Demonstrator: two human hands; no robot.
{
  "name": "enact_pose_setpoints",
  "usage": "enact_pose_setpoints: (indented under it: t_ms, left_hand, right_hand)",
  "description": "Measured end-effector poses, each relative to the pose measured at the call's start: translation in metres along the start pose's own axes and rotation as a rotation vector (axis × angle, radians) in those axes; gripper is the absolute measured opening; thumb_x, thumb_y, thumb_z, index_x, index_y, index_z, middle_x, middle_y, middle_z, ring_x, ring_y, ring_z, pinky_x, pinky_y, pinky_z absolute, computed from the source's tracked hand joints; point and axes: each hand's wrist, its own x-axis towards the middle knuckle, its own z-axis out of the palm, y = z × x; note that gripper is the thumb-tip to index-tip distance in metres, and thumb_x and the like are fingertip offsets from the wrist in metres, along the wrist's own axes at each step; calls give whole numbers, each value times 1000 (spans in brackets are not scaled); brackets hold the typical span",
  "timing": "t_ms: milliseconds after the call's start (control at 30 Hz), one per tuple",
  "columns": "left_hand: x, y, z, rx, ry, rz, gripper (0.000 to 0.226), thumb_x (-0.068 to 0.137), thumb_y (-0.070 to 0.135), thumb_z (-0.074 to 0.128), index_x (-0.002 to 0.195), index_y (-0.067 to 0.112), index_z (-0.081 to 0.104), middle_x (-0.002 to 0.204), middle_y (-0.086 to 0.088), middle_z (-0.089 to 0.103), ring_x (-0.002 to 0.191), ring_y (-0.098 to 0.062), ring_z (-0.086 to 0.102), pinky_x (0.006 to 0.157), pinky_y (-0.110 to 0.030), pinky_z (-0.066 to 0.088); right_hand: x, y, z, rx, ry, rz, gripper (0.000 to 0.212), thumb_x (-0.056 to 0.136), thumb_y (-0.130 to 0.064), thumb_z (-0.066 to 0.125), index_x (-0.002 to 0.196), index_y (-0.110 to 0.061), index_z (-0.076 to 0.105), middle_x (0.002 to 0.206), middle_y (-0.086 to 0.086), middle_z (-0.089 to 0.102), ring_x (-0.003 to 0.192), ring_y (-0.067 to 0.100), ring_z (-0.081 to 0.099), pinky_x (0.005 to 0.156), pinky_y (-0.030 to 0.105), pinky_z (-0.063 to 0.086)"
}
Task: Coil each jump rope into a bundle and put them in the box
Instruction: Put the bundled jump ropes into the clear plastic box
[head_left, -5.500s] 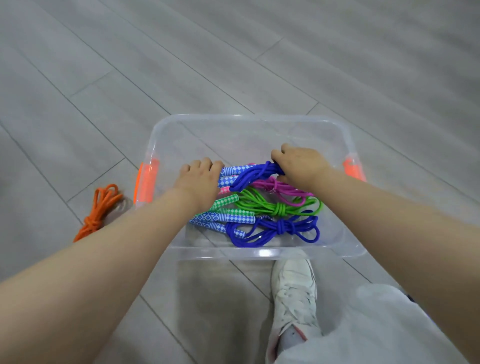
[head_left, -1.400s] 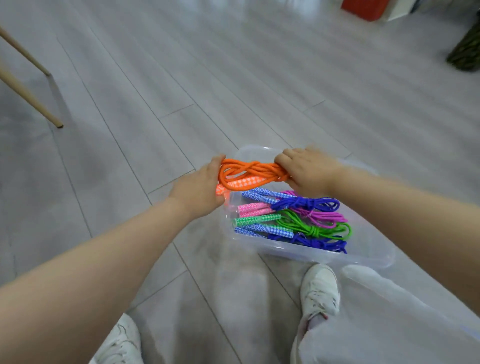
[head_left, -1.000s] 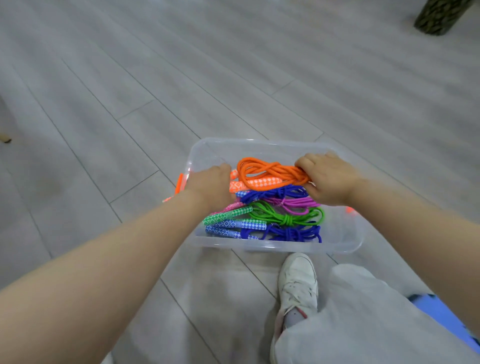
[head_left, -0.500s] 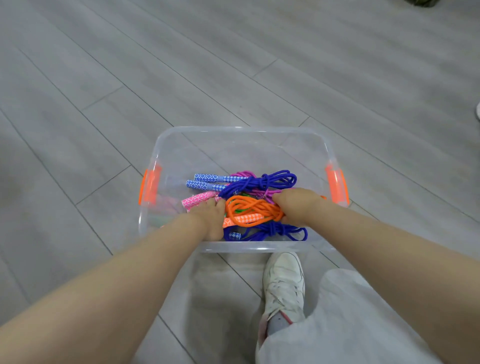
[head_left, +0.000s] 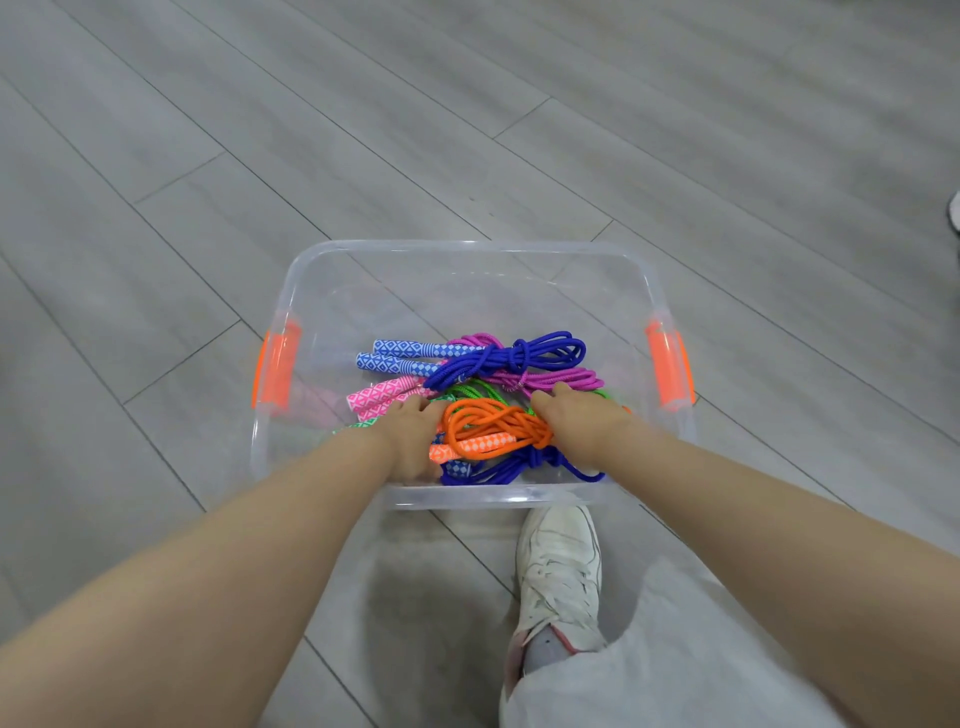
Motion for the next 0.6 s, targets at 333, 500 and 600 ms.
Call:
enact_pose_setpoints:
  t_ms: [333, 500, 600]
  left_hand:
    - [-28, -1, -35, 297, 107, -133, 29, 85, 28, 60, 113, 19, 57, 119, -5, 56, 111, -26, 54, 88, -39, 48]
    - [-25, 1, -24, 359, -119, -132, 33, 85, 34, 63, 111, 15, 61, 116, -6, 63, 107, -26, 60, 87, -36, 50]
    - [-18, 0, -12, 298, -186, -137, 36, 89, 32, 60, 118, 12, 60, 123, -10, 62, 110, -28, 59, 91, -35, 48]
  right_hand:
    - [-12, 15, -10, -158, -34, 13, 13, 87, -23, 59, 85, -20, 47, 88, -2, 57, 78, 22, 56, 60, 32, 42]
    - [-7, 10, -11, -71, -254, 3, 14, 85, -17, 56, 74, -17, 47, 72, 1, 51, 71, 22, 51, 59, 30, 43]
    - [-6, 7, -5, -60, -304, -52, 3, 91, -16, 54, 92, -15, 51, 86, 5, 55, 75, 23, 50, 66, 31, 42]
